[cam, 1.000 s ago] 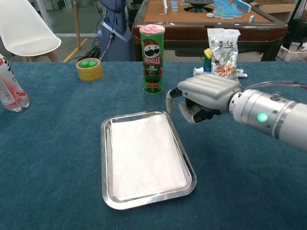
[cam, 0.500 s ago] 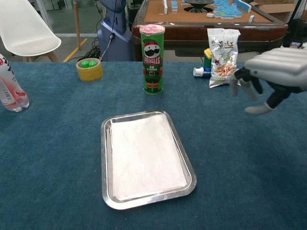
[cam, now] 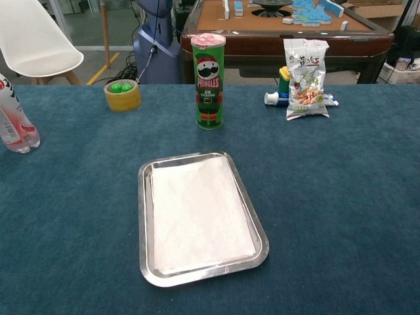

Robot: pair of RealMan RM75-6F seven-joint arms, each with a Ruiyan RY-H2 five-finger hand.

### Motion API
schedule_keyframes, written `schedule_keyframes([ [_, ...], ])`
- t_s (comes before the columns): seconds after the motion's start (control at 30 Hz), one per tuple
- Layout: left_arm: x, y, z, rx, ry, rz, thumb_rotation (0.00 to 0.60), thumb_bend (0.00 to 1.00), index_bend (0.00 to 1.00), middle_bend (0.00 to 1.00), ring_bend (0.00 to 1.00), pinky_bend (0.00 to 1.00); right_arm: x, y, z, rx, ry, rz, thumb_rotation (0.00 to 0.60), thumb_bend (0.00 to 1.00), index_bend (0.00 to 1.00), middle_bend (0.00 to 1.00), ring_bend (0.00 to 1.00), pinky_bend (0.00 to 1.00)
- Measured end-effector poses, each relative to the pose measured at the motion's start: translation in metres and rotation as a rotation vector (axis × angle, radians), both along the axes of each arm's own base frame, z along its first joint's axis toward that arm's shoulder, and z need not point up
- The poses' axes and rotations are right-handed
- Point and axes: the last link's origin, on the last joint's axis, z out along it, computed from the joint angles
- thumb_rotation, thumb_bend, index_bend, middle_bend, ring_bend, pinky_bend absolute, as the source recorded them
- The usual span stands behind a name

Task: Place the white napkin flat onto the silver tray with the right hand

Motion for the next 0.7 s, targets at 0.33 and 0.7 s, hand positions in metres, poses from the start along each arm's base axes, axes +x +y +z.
schedule_keyframes([
  [0.33,0.001,0.001,0.002,0.037,-0.020,-0.037,0.600,0.21,0.44,0.48,0.35,0.54,-0.033,0.016,0.015,-0.101,-0.074,-0.047,0.600,0.28,0.44,0.57,0.48,0.52],
  [0.7,0.000,0.002,-0.001,0.010,-0.004,-0.026,0.600,0.21,0.43,0.47,0.36,0.54,-0.049,0.020,0.021,-0.145,-0.133,-0.038,0.600,0.28,0.47,0.57,0.48,0.52],
])
